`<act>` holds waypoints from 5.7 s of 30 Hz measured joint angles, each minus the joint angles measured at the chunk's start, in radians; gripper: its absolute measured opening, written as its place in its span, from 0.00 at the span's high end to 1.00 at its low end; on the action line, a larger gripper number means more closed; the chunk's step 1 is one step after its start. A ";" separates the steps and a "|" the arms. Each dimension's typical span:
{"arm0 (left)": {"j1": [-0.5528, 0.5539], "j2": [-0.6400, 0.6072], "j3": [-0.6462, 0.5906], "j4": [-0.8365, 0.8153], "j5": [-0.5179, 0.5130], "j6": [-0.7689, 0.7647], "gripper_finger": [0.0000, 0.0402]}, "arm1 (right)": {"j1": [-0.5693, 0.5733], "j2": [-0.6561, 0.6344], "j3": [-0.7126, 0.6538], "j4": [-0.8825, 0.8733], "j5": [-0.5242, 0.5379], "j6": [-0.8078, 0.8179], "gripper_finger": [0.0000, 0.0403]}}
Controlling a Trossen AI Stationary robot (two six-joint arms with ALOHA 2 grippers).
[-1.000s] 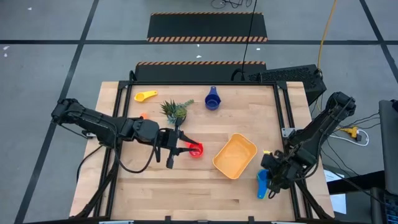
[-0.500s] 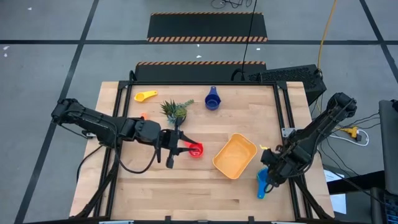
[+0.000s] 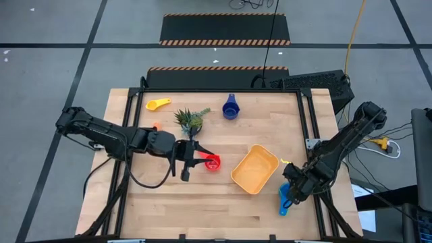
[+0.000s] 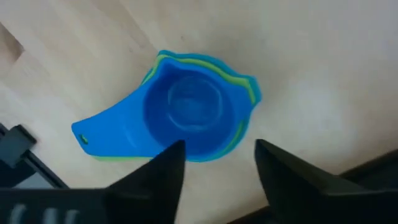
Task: Nest measuring cups in basket
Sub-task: Stack the measuring cups on the red measuring cup
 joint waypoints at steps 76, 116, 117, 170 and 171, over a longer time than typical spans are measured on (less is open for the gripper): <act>-0.097 -0.024 0.000 -0.305 0.114 -0.302 0.77 | -0.688 0.309 0.686 0.205 0.473 -2.239 0.98; -0.520 -0.104 -0.001 -0.307 -0.618 -0.778 0.77 | -0.590 0.659 0.684 0.539 0.293 -3.494 0.97; -0.519 -0.104 -0.001 -0.301 -0.621 -0.778 0.77 | -0.581 0.661 0.681 0.517 0.293 -3.500 0.97; -0.270 -0.095 0.000 -0.639 -0.628 -0.059 0.77 | -0.540 0.629 0.538 0.887 0.326 -3.568 0.97; -0.268 -0.095 0.000 -0.639 -0.628 -0.003 0.77 | -0.540 0.619 0.538 0.888 0.306 -3.536 0.97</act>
